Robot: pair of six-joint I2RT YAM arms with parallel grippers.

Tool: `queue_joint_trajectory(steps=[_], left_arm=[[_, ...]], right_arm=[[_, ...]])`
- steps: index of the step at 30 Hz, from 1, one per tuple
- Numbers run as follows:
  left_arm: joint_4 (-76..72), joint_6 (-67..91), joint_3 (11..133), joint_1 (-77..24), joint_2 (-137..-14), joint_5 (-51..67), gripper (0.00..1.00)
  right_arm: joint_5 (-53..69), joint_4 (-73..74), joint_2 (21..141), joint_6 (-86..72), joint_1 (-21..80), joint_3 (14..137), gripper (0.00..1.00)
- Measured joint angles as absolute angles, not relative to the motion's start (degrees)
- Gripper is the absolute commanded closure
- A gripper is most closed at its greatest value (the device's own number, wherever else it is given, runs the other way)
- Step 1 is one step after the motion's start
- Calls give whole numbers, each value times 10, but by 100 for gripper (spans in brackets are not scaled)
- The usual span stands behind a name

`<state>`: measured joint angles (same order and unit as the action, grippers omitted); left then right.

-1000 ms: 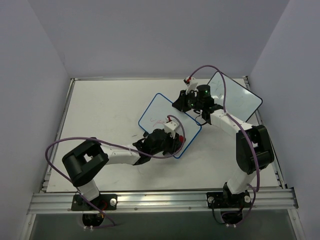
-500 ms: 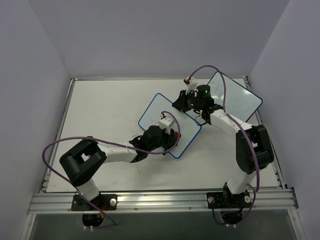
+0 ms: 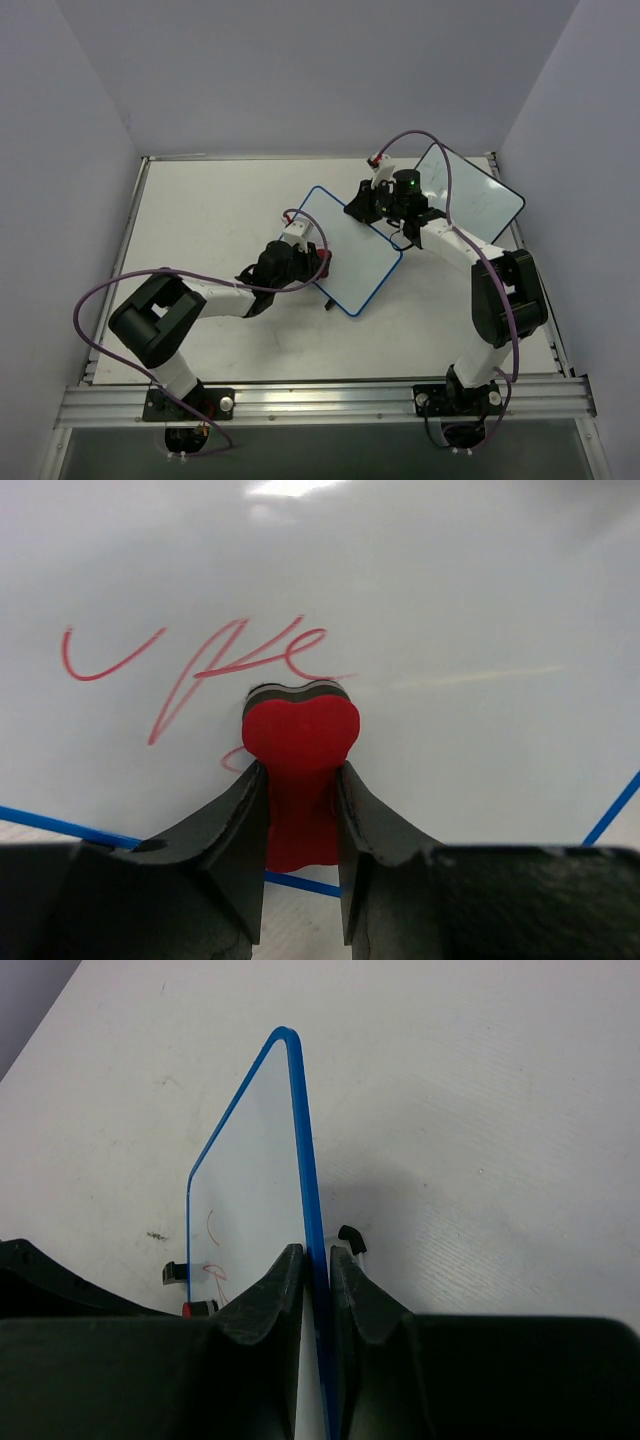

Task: Erase the whiteboard

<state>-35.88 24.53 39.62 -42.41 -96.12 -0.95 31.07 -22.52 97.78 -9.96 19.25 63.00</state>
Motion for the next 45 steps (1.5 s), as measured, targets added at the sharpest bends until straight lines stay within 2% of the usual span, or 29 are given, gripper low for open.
queue_joint_trajectory(steps=[14,30,45], left_arm=[[-370,245,382,-399,-960,-9,98],[-349,200,423,-501,-966,-50,98],[-317,219,464,-430,-977,-2,98]], right_arm=[[311,-225,978,-100,193,630,100],[310,-225,979,-99,193,631,100],[308,-225,981,-95,193,634,100]])
